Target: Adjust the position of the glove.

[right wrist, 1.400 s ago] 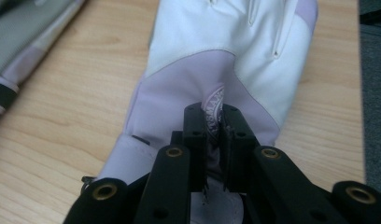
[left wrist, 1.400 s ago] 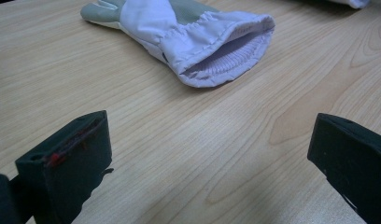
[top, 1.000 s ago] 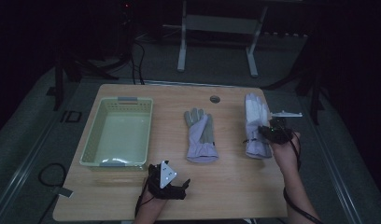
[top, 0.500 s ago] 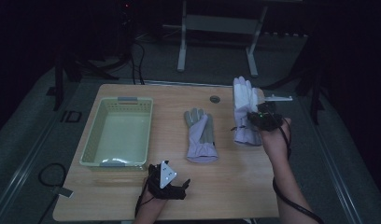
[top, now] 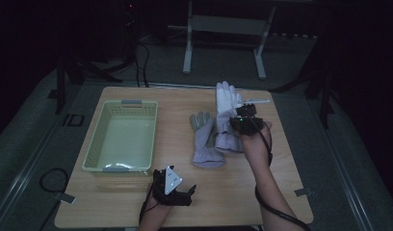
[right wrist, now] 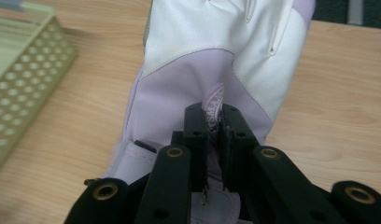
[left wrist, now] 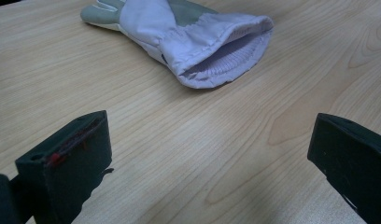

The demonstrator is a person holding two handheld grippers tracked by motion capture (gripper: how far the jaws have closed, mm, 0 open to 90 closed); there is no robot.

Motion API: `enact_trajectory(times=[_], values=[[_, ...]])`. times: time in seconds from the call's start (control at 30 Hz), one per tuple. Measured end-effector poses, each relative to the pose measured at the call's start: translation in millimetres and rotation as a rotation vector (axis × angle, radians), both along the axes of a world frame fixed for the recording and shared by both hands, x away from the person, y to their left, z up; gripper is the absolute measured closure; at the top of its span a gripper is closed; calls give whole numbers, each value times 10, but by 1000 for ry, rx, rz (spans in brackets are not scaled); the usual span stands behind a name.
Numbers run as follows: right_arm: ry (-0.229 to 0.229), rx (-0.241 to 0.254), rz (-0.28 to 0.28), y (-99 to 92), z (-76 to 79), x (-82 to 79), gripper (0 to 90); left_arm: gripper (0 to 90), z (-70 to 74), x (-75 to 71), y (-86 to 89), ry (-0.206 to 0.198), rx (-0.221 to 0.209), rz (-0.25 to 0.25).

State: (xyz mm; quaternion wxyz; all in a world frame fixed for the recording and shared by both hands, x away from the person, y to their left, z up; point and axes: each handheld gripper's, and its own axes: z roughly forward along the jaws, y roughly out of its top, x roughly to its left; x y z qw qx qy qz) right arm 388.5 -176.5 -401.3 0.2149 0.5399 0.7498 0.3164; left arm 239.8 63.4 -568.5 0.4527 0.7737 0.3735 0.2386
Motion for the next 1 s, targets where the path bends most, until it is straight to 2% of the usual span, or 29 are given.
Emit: enact_trajectory(times=[0.1,0.27,0.4,0.6,0.73,1.0], values=[[6,-9,8,169,-40,-20,827,0,0,-1,0,-1,1,-1],[41,-18,7,408,-145,-22,827,0,1,-2,3,-3,0,-2],[58,-55,2,561,-284,13,826,0,1,-4,3,-4,-1,-4],[107,-105,-17,665,-573,102,824,0,0,-5,1,-1,0,-9],[134,-120,-18,706,-751,133,819,0,0,-5,-2,-3,2,-10],[152,-128,5,767,-900,162,784,0,-1,-4,-2,-1,-1,-13]])
